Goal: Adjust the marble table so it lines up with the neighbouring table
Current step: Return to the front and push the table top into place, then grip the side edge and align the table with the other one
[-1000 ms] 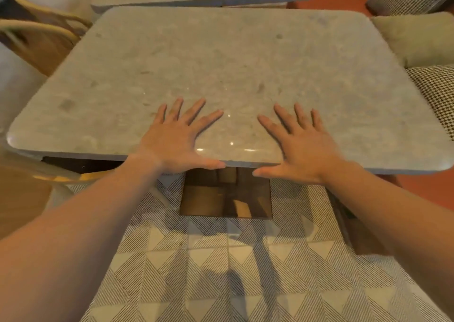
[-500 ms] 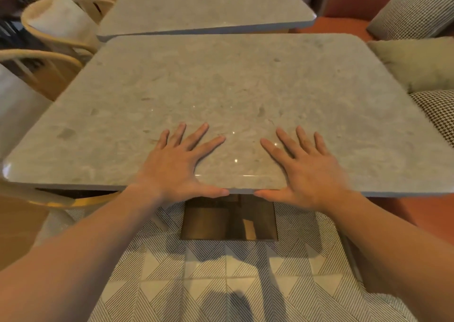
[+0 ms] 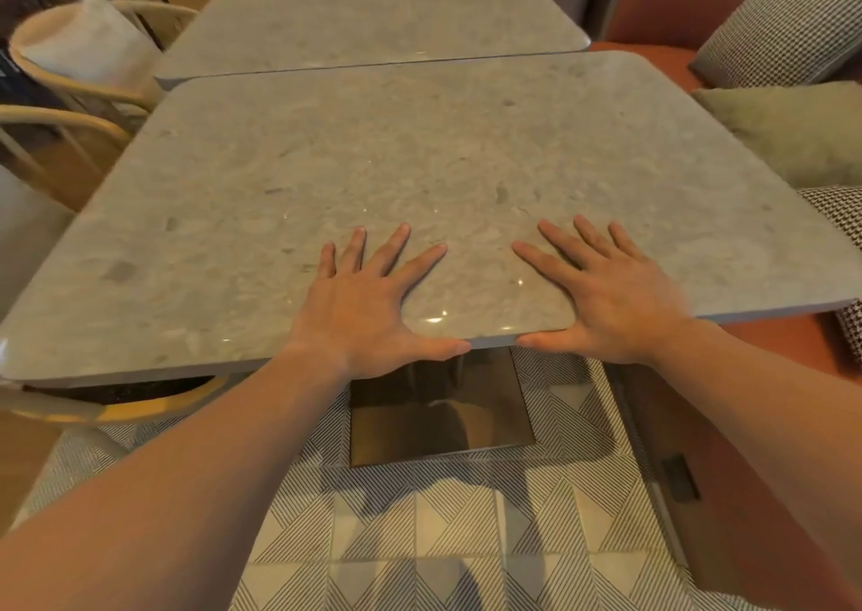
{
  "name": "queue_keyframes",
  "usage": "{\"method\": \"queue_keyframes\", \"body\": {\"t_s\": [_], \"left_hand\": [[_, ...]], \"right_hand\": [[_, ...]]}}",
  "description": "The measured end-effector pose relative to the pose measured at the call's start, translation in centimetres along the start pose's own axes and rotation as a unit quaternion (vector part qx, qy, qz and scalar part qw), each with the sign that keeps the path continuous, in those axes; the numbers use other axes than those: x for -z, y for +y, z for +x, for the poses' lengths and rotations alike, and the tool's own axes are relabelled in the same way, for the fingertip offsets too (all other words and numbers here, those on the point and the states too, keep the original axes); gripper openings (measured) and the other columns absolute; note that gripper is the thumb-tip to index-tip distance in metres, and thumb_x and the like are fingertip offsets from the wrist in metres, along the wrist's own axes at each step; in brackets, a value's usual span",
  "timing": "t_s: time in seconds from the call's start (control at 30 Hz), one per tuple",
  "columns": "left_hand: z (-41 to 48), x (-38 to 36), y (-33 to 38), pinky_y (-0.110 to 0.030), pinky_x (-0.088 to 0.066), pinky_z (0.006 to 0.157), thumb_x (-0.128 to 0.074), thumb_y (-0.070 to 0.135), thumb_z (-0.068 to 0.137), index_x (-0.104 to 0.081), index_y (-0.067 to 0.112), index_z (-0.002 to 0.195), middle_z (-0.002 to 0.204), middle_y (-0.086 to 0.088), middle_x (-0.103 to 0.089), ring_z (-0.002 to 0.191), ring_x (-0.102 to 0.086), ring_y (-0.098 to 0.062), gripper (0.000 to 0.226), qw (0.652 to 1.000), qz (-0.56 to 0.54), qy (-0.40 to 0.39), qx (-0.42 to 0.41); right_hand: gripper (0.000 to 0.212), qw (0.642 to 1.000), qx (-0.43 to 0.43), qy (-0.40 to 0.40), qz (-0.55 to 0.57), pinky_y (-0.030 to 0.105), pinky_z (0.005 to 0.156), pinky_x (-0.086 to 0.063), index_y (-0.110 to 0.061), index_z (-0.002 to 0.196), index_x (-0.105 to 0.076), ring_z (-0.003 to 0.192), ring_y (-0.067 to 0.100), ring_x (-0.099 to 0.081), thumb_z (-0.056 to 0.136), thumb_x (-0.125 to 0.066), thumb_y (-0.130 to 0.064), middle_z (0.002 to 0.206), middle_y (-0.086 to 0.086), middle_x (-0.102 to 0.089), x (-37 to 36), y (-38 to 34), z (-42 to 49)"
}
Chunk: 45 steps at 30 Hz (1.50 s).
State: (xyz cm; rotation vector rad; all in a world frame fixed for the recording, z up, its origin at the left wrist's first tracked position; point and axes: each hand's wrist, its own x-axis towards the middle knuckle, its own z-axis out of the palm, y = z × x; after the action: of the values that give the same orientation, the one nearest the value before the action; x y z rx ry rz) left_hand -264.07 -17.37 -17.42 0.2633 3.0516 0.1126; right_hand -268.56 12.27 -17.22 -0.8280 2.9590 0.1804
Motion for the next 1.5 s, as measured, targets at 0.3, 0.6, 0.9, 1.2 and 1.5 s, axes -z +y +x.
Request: {"method": "queue_keyframes", "body": {"t_s": [0.3,0.6,0.9,1.2,1.5], "left_hand": [[1.4,-0.3,0.5,-0.063,0.0,0.133,-0.012,0.118,0.048,0.014,0.064,0.16,0.183,0.012,0.006,0.169,0.002,-0.039,0.126,1.0,0.009,0.014,0.005],[1.4,-0.3,0.5,-0.064,-0.002,0.133,-0.008,0.117,0.049,0.013,0.062,0.161,0.183,0.01,0.006,0.169,0.002,-0.041,0.127,1.0,0.01,0.012,0.001],[0.2,1.6,1.1,-0.062,0.001,0.135,-0.026,0.11,0.062,-0.01,0.057,0.165,0.183,0.008,-0.007,0.17,-0.002,-0.035,0.116,0.991,-0.131,-0.019,0.016],[-9.4,15.7,-0.2,-0.04,-0.05,0.116,-0.082,0.075,0.072,-0.063,0.05,0.13,0.147,0.013,-0.066,0.137,-0.065,-0.019,0.066,0.655,-0.72,0.22,0.059],[-13.0,30.4,-7.0,-0.045,-0.047,0.111,-0.081,0.08,0.07,-0.068,0.049,0.129,0.153,0.008,-0.064,0.139,-0.064,-0.021,0.068,0.69,-0.681,0.246,-0.008]], "right_hand": [[0.132,1.0,0.005,-0.005,0.015,0.059,0.137,-0.004,-0.049,0.169,0.005,0.171,0.036,-0.005,0.053,0.011,-0.113,0.184,-0.003,-0.003,0.3,1.5,0.9],[0.134,1.0,0.004,-0.001,0.015,0.058,0.136,-0.004,-0.049,0.17,0.002,0.171,0.036,-0.006,0.053,0.011,-0.113,0.184,-0.003,-0.005,0.4,1.4,0.9],[0.126,0.991,-0.044,-0.08,0.1,0.058,0.137,0.001,-0.049,0.17,-0.003,0.171,0.032,0.003,0.064,-0.035,-0.109,0.184,-0.006,0.002,2.6,-0.3,0.2],[0.073,0.702,-0.085,0.276,0.651,0.029,0.12,-0.051,-0.037,0.14,-0.06,0.139,0.009,-0.064,0.082,-0.069,-0.08,0.148,-0.007,-0.066,17.9,-12.1,-5.2],[0.091,0.595,0.05,0.323,0.734,0.039,0.124,-0.047,-0.021,0.147,-0.051,0.147,0.027,-0.059,0.081,-0.068,-0.082,0.15,0.004,-0.061,31.2,-18.2,-1.5]]}}
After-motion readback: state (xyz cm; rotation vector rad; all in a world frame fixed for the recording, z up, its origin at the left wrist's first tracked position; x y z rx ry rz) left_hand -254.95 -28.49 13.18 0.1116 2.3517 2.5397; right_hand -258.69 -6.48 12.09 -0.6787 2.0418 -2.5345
